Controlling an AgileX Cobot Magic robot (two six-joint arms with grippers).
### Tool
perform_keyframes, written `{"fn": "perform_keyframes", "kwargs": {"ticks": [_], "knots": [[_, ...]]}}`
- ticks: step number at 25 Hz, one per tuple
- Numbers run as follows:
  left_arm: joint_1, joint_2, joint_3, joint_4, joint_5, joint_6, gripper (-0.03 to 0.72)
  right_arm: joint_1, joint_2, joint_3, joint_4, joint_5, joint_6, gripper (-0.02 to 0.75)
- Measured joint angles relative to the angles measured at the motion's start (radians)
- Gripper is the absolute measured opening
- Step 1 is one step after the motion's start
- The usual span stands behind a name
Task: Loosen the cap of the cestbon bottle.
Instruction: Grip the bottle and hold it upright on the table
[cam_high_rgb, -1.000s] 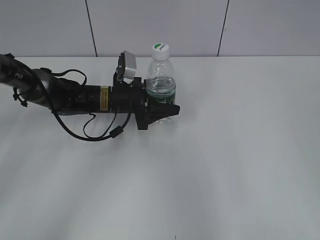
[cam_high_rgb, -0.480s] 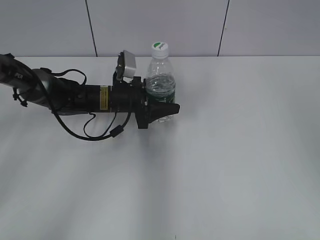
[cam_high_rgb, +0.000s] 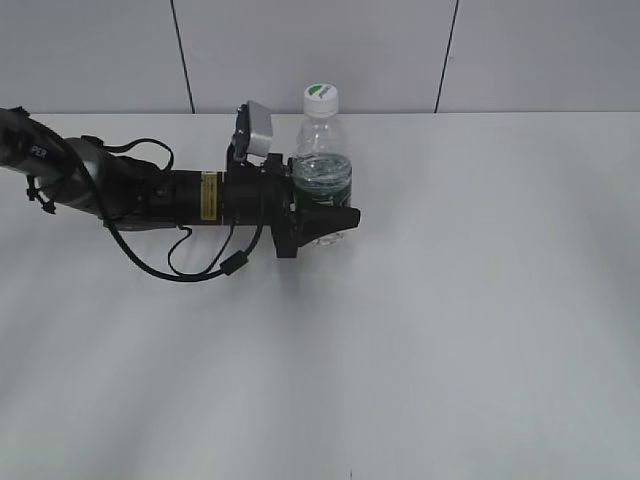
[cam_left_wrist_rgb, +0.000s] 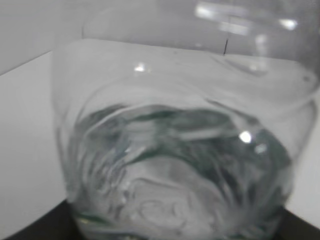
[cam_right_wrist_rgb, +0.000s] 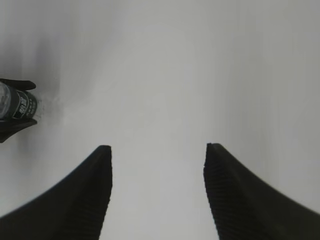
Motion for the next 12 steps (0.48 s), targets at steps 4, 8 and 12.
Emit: {"fn": "perform_keyframes", "kwargs": {"ticks": [4,8,12], "knots": [[-0.009,0.000,0.000,0.011,0.000,0.000,0.410,0.009,0.107,-0.121,0.023,0.082,0.035,0.447],[-0.017,0.000,0.000,0.012,0.000,0.021,0.410,0.065,0.207,-0.223,0.020,0.111,0.076,0.447],[-0.018,0.000,0.000,0.012,0.000,0.025,0.410,0.163,0.300,-0.314,-0.050,0.113,0.137,0.447]]}}
